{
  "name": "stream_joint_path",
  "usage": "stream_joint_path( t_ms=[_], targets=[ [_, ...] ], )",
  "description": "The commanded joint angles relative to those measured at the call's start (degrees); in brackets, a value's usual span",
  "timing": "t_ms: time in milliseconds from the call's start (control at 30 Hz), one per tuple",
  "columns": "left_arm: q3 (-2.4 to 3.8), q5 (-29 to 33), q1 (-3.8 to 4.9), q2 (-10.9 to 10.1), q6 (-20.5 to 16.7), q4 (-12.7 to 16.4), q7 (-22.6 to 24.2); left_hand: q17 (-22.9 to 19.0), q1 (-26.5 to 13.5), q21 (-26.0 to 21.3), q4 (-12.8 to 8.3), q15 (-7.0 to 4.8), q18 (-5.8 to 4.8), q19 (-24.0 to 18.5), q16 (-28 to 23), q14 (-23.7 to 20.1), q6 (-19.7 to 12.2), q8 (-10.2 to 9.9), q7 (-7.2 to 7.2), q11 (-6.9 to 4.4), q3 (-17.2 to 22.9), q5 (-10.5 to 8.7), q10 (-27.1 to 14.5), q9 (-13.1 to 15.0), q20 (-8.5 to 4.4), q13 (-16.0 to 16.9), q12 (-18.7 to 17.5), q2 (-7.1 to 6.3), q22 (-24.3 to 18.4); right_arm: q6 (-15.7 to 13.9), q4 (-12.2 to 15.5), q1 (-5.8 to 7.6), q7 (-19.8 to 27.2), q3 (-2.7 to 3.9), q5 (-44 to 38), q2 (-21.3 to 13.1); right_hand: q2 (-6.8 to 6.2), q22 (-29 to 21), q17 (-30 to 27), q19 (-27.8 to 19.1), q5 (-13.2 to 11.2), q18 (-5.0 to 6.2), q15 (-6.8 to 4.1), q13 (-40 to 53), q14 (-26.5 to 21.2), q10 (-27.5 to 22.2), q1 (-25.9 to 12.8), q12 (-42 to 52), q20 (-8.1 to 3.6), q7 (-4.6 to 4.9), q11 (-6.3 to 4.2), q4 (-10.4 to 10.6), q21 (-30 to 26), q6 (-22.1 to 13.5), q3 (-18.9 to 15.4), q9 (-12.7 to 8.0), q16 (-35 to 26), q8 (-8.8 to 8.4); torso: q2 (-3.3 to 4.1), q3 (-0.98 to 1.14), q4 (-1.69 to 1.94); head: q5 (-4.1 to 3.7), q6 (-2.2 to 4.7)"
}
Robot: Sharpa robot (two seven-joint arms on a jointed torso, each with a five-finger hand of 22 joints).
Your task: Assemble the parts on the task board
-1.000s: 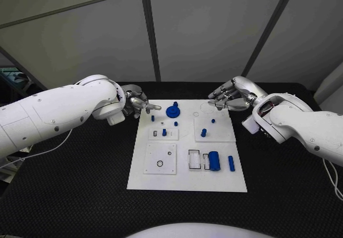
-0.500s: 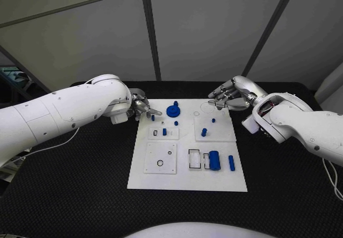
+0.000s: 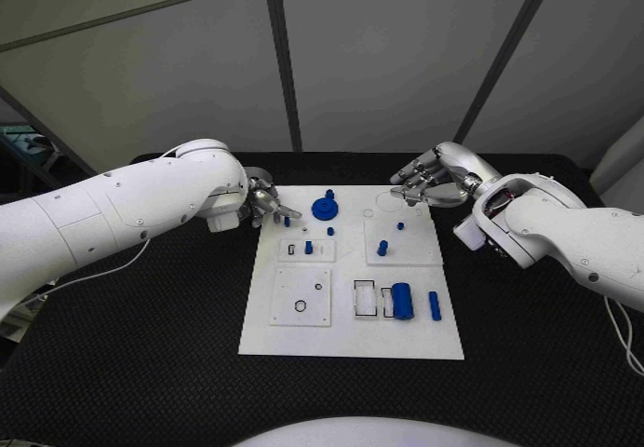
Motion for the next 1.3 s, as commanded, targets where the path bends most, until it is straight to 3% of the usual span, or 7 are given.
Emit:
stream_joint_path(
  t_ms=[33,400,1300],
  targets=[
    [0.01,-0.83,0.1,0.22,0.65,-0.08,-0.09,0.06,-0.07,-0.23,0.0,0.02,0.55,0.03,0.27,-0.51,-0.4,-0.25,0.06,0.14,-0.39,-0.12,-0.49,0.09,-0.01,-0.12,-0.35,0.65,-0.02,0.06,0.0,0.07,0.4,0.03,-0.04,0.12,0.26,-0.05,-0.09,0.33,0.32,0.67,0.28,0.1,-0.18,-0.38,-0.53,0.27,-0.1,-0.07,0.07,0.18,-0.22,-0.44,-0.17,0.04,-0.32,-0.25,-0.02,0.03,0.04,-0.02,-0.03],
    [0.02,-0.85,0.13,1.11,0.75,-1.54,-0.06,0.79,2.22,-0.42,-0.31,0.11,0.63,-0.25,0.28,-0.76,-0.73,-0.8,0.17,0.25,0.39,0.16,-1.34,0.76,0.1,-1.21,-1.18,2.66,-0.14,0.08,-0.02,0.06,0.37,0.03,-0.04,0.15,0.32,-0.11,-0.11,0.36,0.41,0.68,0.28,0.11,-0.17,-0.4,-0.48,0.3,-0.09,-0.07,0.07,0.2,-0.3,-0.45,-0.14,0.05,-0.37,-0.24,0.01,0.05,0.03,0.02,-0.14],
    [0.02,-0.82,0.15,2.58,1.72,-3.11,0.27,1.38,4.95,-0.54,-0.89,0.16,0.68,-0.42,0.14,-0.93,-0.89,-1.34,0.24,0.31,1.78,0.2,-1.48,1.42,0.18,-1.09,-1.43,3.68,-0.11,0.08,0.1,0.06,0.34,0.03,-0.04,0.14,0.38,-0.18,-0.12,0.4,0.61,0.7,0.28,0.13,-0.17,-0.45,-0.34,0.33,-0.08,-0.08,0.06,0.18,-0.41,-0.48,-0.08,0.05,-0.44,-0.24,-0.04,0.02,0.07,-0.25,-0.42]
  ],
)
